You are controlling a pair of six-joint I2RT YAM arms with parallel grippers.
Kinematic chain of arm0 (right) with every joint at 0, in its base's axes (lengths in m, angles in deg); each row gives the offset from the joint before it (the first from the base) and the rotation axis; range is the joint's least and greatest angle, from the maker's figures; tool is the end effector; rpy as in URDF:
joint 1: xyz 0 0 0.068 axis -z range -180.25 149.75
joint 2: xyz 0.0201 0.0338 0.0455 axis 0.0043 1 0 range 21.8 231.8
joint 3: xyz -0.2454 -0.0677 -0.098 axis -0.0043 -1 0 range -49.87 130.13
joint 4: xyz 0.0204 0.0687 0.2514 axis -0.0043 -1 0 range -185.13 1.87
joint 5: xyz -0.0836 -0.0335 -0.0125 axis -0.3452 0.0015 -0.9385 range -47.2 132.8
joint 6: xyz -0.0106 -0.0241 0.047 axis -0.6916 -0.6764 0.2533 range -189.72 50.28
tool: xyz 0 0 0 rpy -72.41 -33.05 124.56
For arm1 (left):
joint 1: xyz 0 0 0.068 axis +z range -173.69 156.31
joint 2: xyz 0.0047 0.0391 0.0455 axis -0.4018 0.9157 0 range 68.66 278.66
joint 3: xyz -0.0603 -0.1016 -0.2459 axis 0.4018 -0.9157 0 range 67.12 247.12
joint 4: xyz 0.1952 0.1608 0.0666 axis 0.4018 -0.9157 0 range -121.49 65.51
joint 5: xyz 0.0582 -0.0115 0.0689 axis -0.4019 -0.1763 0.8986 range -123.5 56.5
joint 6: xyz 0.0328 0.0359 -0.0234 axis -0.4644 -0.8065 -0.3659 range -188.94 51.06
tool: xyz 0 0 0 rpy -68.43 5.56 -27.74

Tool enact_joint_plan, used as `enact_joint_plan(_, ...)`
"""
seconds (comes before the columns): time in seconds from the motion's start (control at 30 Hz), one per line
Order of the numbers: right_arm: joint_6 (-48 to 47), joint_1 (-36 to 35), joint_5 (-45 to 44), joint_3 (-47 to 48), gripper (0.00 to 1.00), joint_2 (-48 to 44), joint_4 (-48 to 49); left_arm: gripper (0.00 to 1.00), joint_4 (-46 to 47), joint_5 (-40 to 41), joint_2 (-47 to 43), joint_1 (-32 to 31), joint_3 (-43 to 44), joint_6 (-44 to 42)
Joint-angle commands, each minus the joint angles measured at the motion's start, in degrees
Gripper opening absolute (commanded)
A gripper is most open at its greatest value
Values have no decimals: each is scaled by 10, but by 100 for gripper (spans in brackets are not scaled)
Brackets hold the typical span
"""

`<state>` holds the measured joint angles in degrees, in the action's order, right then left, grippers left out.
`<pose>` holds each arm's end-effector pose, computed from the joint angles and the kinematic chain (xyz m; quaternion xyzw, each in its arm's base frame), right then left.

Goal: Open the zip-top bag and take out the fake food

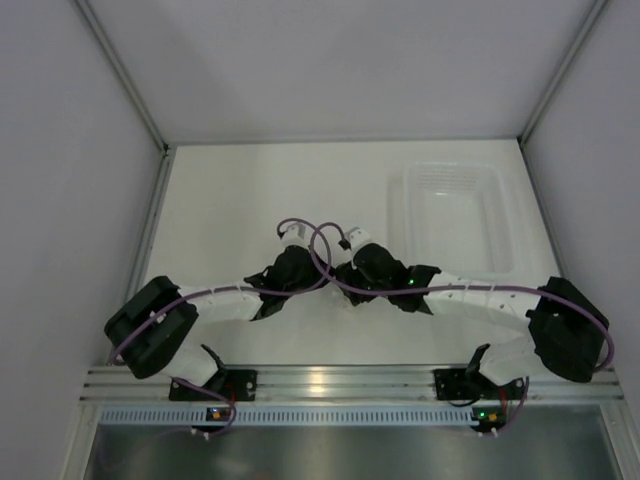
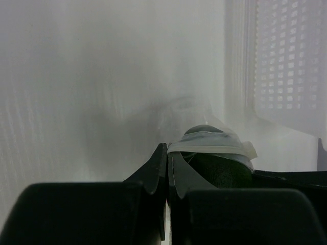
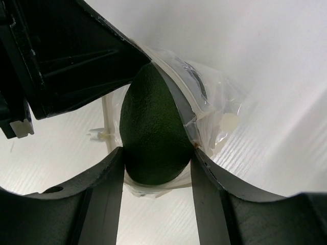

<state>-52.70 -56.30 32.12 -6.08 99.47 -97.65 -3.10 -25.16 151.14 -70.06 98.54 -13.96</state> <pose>0.1616 0.2283 0.2098 -0.2708 0.8742 0.1658 0.3674 0.1977 -0.1998 0.1683 -0.1012 0.8571 -0.3478 0.3662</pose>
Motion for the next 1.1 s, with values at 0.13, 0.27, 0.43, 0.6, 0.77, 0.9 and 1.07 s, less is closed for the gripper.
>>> enact_joint_plan(0.13,26,6,23,71,0,92,-3,0,75,-71,67,-4,15,50)
enact_joint_plan(0.27,29,6,22,80,6,122,3,0,95,-78,80,-4,0,54)
enact_joint_plan(0.43,31,7,22,79,32,142,20,0,106,-81,58,-4,-7,48)
enact_joint_plan(0.6,40,7,31,77,50,164,51,0,150,-128,75,-4,-12,65)
enact_joint_plan(0.77,46,8,34,70,60,171,85,0,176,-154,95,-5,-12,84)
enact_joint_plan(0.9,50,9,36,70,59,177,107,0,176,-156,99,-7,-12,85)
enact_joint_plan(1.07,48,9,33,88,42,196,115,0,175,-164,102,-7,-11,85)
